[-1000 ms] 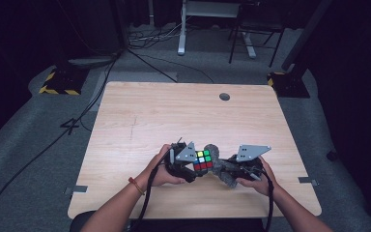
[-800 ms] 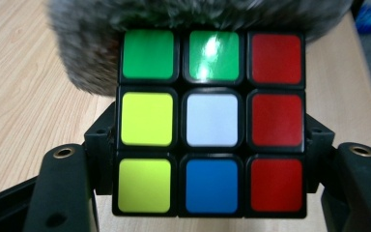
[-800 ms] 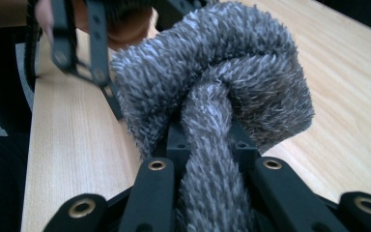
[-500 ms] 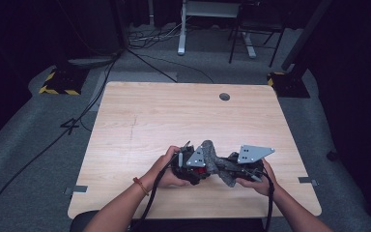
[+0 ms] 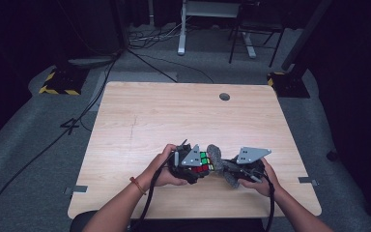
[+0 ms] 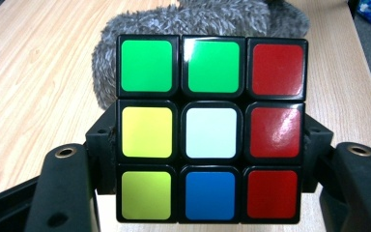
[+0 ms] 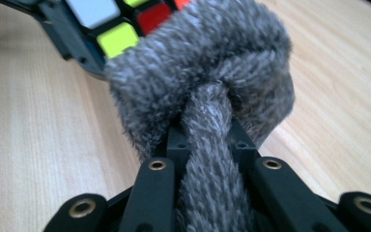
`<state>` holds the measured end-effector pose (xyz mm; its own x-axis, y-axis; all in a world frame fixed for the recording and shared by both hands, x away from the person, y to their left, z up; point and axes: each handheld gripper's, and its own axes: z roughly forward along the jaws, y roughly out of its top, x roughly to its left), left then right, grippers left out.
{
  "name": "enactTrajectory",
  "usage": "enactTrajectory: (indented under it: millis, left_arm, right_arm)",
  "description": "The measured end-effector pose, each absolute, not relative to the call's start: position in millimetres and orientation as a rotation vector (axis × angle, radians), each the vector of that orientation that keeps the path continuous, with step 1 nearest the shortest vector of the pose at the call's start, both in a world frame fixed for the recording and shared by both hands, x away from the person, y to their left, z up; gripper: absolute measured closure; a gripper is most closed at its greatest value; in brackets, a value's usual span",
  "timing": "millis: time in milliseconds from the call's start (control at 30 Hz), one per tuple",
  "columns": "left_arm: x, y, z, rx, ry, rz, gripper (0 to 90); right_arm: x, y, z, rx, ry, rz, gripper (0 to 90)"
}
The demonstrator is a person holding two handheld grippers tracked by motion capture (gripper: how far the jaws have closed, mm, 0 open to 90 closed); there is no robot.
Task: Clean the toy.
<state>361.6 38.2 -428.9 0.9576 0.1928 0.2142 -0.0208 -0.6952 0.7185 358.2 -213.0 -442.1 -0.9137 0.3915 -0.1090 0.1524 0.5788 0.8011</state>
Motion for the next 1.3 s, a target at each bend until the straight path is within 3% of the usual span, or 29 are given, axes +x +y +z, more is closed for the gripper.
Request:
enactTrajectory:
  millis: [300, 700, 1100, 1300]
  left_arm:
    - [362.8, 29.8, -435.6, 2.338, 0.119, 0.327, 33.4]
    - [363.0, 44.4, -421.6, 2.253, 0.145, 0.33, 33.5]
    - [365.3, 34.8, -432.2, 2.304, 0.144, 0.327, 33.4]
    - [362.1, 35.5, -429.0, 2.273, 0.129, 0.318, 33.5]
  right_arm:
    - [346.7, -204.1, -417.7, 0.357, 2.449, 1.373, 77.4]
    - [365.2, -214.5, -442.5, 0.499, 2.542, 1.271, 77.5]
    - [348.5, -208.1, -420.3, 0.384, 2.472, 1.391, 77.4]
    - [358.5, -210.0, -423.7, 0.443, 2.462, 1.352, 77.4]
